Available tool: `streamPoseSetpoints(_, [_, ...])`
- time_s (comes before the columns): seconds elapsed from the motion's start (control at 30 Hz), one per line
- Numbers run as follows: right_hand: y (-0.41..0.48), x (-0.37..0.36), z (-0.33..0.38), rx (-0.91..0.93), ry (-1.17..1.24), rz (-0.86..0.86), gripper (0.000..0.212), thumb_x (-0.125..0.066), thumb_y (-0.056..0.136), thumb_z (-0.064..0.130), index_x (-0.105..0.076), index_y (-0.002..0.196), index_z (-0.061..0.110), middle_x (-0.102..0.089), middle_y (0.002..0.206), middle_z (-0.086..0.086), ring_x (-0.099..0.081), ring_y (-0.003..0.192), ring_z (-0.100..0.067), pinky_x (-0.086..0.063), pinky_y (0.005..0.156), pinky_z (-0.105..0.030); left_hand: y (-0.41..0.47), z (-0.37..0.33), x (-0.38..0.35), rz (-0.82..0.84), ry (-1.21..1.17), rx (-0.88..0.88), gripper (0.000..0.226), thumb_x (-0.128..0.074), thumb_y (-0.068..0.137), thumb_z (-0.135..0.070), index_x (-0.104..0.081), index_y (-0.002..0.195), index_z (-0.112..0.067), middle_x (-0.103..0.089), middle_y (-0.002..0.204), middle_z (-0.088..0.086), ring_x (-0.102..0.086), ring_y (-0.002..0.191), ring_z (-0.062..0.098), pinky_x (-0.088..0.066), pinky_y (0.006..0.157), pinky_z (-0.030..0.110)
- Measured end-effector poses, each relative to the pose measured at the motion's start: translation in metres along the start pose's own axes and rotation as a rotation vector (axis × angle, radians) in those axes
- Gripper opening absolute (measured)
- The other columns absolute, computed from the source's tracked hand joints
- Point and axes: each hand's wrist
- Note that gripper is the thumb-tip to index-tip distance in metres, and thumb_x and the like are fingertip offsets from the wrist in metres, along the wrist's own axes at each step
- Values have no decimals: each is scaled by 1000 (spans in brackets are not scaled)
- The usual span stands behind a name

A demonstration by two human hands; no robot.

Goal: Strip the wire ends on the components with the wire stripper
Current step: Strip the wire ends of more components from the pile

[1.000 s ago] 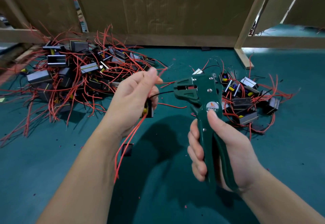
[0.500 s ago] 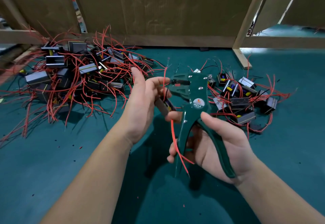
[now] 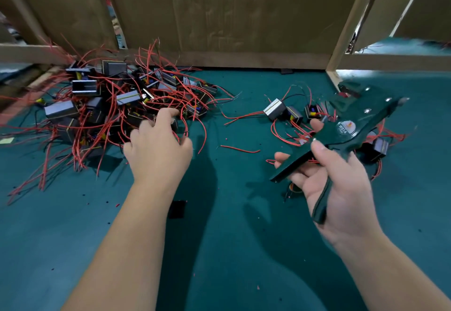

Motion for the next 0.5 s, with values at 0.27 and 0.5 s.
streamPoseSetpoints(0.27, [-4,-4,1,-52,-30,72,39,-56,78,15,-58,117,11,-67,99,-18,-65,75,-37,-56,72,-49,4,4,-6,57,37,94,50,-59,85,-37,-49,134,-33,-49,126,12,-40,118,35,-27,100,45])
streamPoseSetpoints(0.5, [-2,-9,9,-298,146,171,56,-51,76,38,-57,124,10,-66,85,-23,-65,71,-34,-57,69,-45,13,9,-5,36,-82,200,46,-56,82,-36,-56,128,-32,-57,118,9,-38,119,35,-27,95,43])
Point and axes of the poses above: each hand's wrist, its own y-axis towards the middle knuckle, its own x-axis out of the back of the hand, z = x × y
